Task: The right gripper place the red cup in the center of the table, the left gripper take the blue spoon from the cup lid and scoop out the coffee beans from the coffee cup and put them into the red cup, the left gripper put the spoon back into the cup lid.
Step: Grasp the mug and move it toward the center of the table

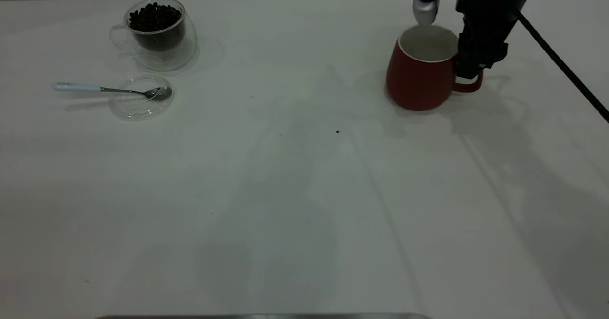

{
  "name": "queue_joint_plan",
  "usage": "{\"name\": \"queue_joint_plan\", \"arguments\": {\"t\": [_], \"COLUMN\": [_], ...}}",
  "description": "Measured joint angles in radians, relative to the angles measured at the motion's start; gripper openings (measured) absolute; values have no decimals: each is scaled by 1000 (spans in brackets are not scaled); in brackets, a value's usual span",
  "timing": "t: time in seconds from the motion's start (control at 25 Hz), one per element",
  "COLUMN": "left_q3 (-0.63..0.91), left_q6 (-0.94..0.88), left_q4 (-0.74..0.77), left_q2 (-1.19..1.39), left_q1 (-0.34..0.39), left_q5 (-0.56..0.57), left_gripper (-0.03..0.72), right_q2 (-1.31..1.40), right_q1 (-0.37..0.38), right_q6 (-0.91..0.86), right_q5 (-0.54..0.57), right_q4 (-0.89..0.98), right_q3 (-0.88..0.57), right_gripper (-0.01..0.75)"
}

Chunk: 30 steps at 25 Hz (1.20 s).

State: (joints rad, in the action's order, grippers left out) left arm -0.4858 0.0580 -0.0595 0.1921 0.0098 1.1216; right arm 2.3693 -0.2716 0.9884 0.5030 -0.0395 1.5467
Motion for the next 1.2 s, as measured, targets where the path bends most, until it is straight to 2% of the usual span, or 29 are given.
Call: {"name": "queue_joint_plan", "arguments": {"t": [0.48, 1.2], "left_q3": [0, 0], "left_q6": [0, 0], "left_q4": [0, 0], "left_q2": [0, 0], "left_q1": [0, 0], "left_q5": [1, 1], "left_gripper": [586, 586], "right_q2": [0, 0], "right_q1": [-40, -109], "right_q6": [0, 0], "right_q5": [-2, -63], "right_q4": [0, 0], "right_q3": [0, 0], "right_gripper": [546, 546]}}
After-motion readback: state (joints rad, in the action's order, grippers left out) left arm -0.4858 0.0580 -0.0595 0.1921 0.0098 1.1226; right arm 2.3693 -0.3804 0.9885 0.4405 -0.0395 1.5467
